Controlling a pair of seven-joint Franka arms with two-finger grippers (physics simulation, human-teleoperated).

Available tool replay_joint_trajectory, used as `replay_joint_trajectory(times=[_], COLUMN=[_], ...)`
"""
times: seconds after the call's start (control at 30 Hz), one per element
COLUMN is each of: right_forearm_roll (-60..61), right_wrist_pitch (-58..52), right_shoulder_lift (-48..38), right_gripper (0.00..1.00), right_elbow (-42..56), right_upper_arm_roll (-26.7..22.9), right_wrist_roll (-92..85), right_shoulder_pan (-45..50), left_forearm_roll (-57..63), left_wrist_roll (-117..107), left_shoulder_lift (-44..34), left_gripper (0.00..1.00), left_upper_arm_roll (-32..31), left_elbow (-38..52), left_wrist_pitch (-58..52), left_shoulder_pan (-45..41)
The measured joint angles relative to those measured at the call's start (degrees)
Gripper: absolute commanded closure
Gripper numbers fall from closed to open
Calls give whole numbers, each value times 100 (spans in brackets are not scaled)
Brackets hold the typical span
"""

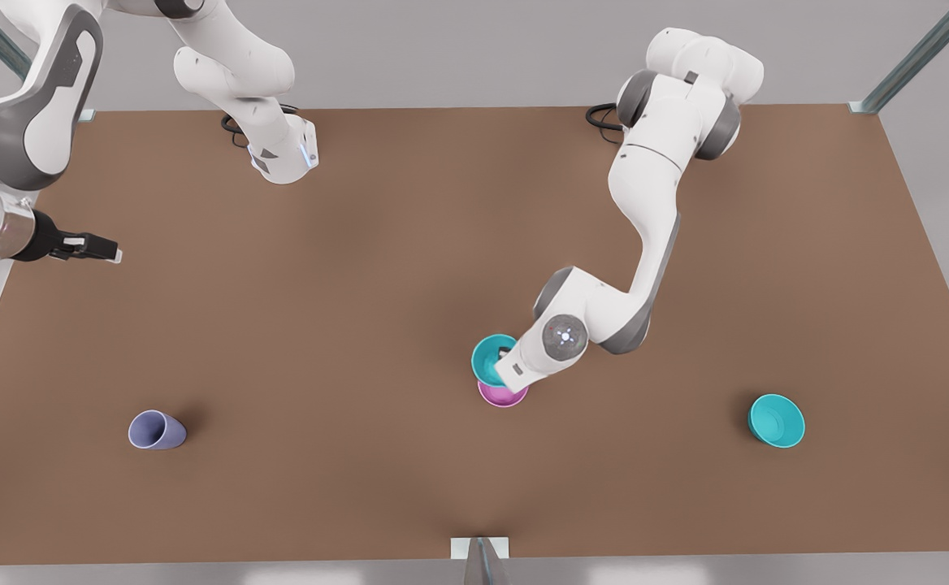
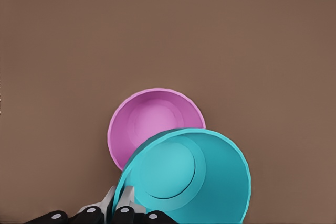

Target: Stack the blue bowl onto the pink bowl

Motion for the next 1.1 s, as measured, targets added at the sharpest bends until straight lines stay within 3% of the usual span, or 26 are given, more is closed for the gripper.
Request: replay_joint_trajectory(times=[1.03, 1.07, 1.1], right_forearm_roll=[-10, -7, -5], right_wrist_pitch=[6, 9, 12], right_shoulder_lift=[64, 71, 78], right_gripper=[0, 0, 0], right_elbow=[-52, -57, -60], right_upper_arm_roll=[-9, -10, -21], right_wrist_roll=[-118, -120, -122], right_shoulder_pan=[-2, -2, 4], left_forearm_roll=[-143, -150, -163], left_wrist_roll=[-2103, -2121, -2130], left_shoulder_lift=[159, 159, 159], left_gripper=[78, 0, 0], left_upper_arm_roll=[-28, -35, -38], left_elbow=[-155, -156, -158], left_wrist_pitch=[466, 469, 467], left_shoulder_pan=[103, 106, 109])
